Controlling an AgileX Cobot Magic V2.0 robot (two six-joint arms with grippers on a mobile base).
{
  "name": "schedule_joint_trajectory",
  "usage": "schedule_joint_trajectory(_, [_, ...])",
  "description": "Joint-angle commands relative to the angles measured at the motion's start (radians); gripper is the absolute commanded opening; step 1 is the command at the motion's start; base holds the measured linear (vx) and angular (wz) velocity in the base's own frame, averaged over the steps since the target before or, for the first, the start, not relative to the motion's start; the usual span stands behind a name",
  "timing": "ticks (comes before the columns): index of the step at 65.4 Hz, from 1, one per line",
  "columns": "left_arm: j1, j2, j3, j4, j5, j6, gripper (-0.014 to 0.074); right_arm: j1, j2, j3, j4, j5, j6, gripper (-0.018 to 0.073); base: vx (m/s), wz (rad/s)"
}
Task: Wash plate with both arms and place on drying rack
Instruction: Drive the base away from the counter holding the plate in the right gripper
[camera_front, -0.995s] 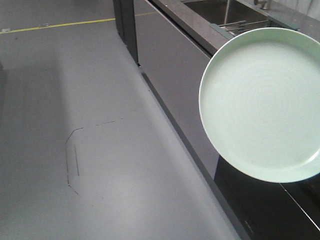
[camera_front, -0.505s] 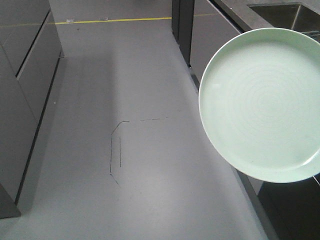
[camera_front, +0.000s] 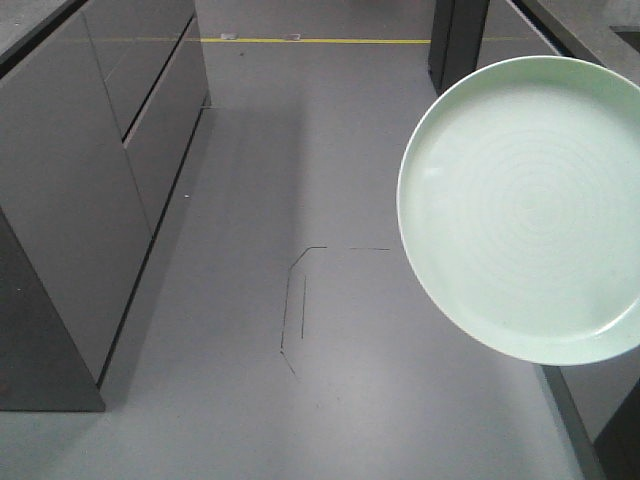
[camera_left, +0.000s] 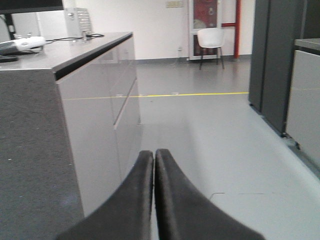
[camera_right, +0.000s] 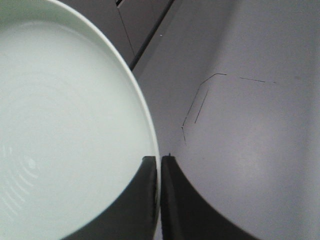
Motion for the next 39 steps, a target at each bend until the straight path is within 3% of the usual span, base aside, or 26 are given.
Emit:
schedule_joint_trajectory(1, [-0.009,-0.014,0.02,-0.009,-0.072,-0.008,-0.0006,-0.008,-0.007,-0.022,0.049,-0.043,-0.012,-0.0006,0.12,0.34])
schedule_joint_trajectory(15, [-0.078,-0.014,0.02,-0.009,-0.072,-0.008,-0.0006,-0.008,-0.007,-0.022,0.049,-0.043,-0.012,-0.0006,0.13,0.28])
schedule_joint_trajectory(39, [-0.079,-0.014,0.02,-0.009,-0.072,-0.008,-0.0006,-0.008,-0.007,-0.022,0.049,-0.043,-0.012,-0.0006,0.14,0.12])
